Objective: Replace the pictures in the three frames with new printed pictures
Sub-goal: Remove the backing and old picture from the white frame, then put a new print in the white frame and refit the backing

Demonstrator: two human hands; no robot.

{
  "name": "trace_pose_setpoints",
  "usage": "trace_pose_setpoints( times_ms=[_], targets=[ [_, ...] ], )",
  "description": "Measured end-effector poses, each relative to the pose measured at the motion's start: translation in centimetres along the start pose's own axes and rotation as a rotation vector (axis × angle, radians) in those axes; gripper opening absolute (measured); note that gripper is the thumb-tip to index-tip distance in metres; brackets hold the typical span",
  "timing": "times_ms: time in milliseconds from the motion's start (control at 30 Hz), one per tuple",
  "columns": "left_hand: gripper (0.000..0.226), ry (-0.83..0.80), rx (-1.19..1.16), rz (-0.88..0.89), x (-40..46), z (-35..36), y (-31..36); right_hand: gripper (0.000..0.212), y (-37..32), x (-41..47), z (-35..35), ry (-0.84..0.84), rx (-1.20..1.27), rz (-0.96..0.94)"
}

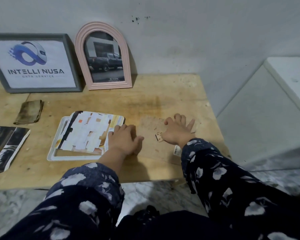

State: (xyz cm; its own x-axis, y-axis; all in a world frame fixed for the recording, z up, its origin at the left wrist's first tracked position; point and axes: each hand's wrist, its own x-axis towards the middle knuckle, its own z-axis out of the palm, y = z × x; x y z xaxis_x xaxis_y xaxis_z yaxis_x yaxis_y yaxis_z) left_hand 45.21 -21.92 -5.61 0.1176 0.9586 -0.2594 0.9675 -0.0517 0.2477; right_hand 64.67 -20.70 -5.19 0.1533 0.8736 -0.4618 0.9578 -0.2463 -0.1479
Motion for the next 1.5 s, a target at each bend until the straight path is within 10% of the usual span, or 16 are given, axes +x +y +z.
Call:
trace_pose_setpoints(
  times_ms=[233,467,867,1100,1500],
  targets=[
    [0.052,0.219,-0.040,-0.317,-0.4,-3.8,-8.8,0.045,-9.4,0.3,1.5,0.101,0.146,-0.218],
    [0.071,0.118,-0.073,-0.506,0.0,-5.1,-15.1,0.032,-14.2,0.7,3.5,0.028,0.434,-0.026],
    [0.082,0.011,-0.141,-0.347,0.7,-5.5,-19.6,0.012,-18.6,-1.0,6.3,0.362,0.743,0.059],
    [0.070,0.127,-0.458,-0.376,0.7,-5.8,-19.7,0.018,-19.9,-1.9,5.0,0.347,1.256,0.153],
    [0.032,0.426,-0.923,-0.457,-2.3,-11.1,-25.0,0.014,-27.7,-1.6,1.5,0.240,1.231,-0.020]
  ],
)
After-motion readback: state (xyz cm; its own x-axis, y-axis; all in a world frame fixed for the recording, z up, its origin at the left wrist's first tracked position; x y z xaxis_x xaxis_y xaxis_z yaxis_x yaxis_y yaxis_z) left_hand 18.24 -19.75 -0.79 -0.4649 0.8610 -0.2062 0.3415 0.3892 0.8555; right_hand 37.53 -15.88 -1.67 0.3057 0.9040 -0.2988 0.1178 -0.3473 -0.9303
